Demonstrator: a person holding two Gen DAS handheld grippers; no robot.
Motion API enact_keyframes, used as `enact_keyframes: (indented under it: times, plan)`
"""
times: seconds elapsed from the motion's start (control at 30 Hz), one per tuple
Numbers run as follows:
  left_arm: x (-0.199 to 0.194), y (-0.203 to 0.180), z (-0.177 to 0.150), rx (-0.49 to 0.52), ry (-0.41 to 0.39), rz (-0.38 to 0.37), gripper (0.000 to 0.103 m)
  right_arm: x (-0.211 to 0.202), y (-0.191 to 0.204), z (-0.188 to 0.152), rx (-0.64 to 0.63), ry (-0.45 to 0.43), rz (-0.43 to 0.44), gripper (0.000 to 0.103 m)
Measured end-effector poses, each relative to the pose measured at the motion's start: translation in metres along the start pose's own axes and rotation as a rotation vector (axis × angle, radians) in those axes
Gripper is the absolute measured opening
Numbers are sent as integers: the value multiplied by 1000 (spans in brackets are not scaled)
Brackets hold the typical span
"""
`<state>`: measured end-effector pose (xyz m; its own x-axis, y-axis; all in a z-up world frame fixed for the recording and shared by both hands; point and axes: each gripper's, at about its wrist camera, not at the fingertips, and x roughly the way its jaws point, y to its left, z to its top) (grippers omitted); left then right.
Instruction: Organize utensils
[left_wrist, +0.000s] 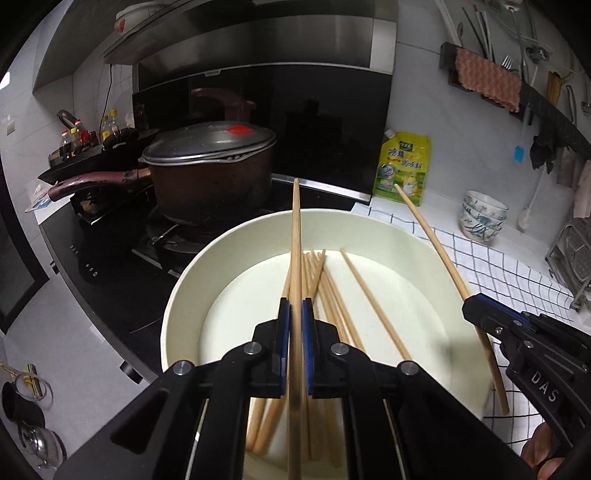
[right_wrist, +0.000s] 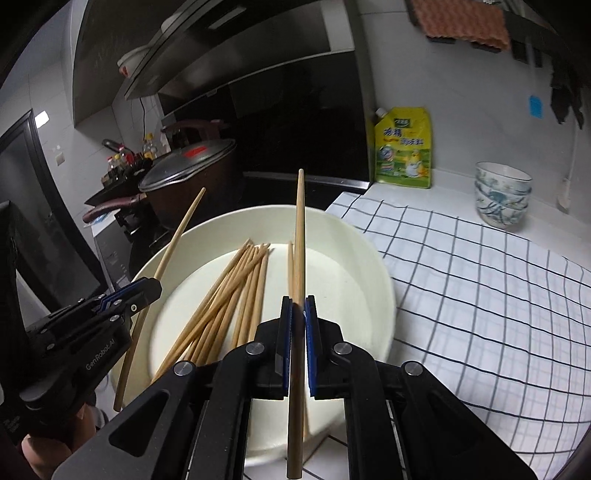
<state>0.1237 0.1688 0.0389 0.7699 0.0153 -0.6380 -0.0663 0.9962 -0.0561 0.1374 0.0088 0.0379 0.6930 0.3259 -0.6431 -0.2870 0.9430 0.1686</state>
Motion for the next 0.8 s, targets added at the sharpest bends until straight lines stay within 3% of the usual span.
enact_keyframes:
  times: [0.23,0.43,0.47,0.5,0.57,0.63,0.7,0.8]
  plan:
    - [21,7,-2,-3,45,4,8,33,22,3,-42,80,12,7]
    - [29,7,-2,-7,63,14,10,46,19,0,-33,119,16,7]
    - [28,8,-2,-9,64,18,12,46,17,-1,-29,122,20,11]
    - [28,8,-3,-13,66,25,19,45,16,0,-24,122,20,19]
    - [27,9,-4,-19,66,34,34,40,14,-2,-23,106,4,25]
    - [21,10,-6,-26,47,40,70,35,12,-4,-26,90,-11,25]
    - [13,11,-7,-34,12,47,81,29,9,-6,-21,80,-19,26]
    - [6,10,-8,-30,4,56,81,21,5,-9,-7,64,-34,27]
